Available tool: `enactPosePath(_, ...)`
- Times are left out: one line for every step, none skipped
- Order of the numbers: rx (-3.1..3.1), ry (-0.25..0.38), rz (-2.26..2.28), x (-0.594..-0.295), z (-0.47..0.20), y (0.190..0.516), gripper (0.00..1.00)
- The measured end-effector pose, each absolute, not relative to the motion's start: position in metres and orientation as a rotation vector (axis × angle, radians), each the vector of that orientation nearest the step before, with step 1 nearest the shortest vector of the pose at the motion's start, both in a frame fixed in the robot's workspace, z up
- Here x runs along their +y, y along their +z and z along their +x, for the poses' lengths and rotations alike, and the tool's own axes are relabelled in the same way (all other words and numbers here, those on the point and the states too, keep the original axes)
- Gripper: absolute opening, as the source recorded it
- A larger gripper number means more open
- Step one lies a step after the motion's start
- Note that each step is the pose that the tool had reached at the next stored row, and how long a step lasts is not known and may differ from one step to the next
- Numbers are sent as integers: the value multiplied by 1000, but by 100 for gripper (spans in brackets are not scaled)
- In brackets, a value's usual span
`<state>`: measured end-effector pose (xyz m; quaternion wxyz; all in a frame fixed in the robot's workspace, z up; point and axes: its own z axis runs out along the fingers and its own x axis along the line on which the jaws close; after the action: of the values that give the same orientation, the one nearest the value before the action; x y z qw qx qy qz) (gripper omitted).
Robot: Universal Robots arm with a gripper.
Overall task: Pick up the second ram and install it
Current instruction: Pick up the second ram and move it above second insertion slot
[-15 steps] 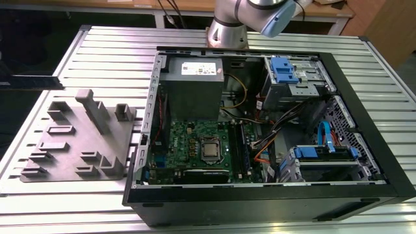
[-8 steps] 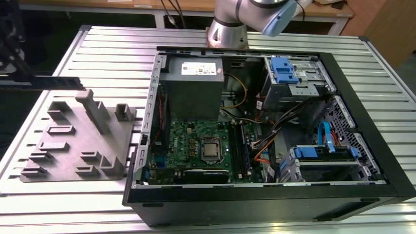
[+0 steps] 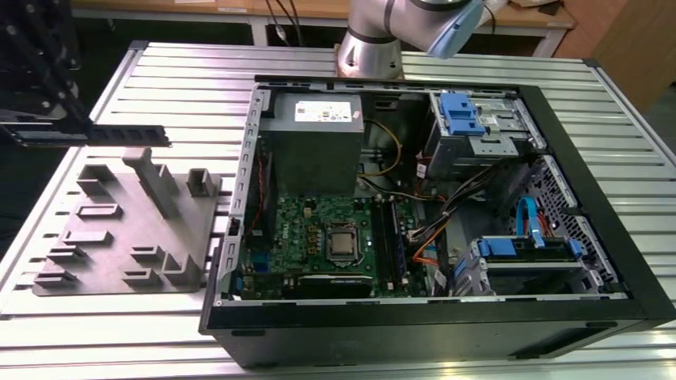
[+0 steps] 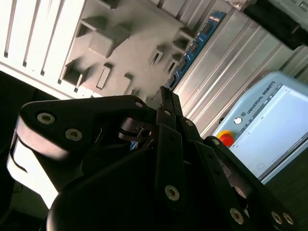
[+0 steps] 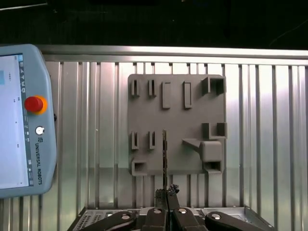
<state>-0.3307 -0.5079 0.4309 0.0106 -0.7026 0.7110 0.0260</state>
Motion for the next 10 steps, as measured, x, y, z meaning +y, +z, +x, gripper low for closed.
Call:
enactPosePath(2219, 81, -2193, -508, -327, 431, 8)
enactPosePath(2219, 81, -2193, -508, -323, 431, 8)
enactPosePath(2219, 81, -2193, -508, -319, 431, 8)
enactPosePath(2219, 81, -2193, -508, -315, 431, 8)
enactPosePath(2219, 81, -2193, -508, -311, 431, 8)
enactPosePath(2219, 81, -2193, -508, -308, 431, 8)
enactPosePath(2219, 81, -2193, -508, -305, 431, 8)
enactPosePath(2219, 81, -2193, -508, -302, 431, 8)
enactPosePath(2219, 81, -2193, -508, -298, 431, 8)
enactPosePath(2219, 81, -2193, -508, -295, 431, 8)
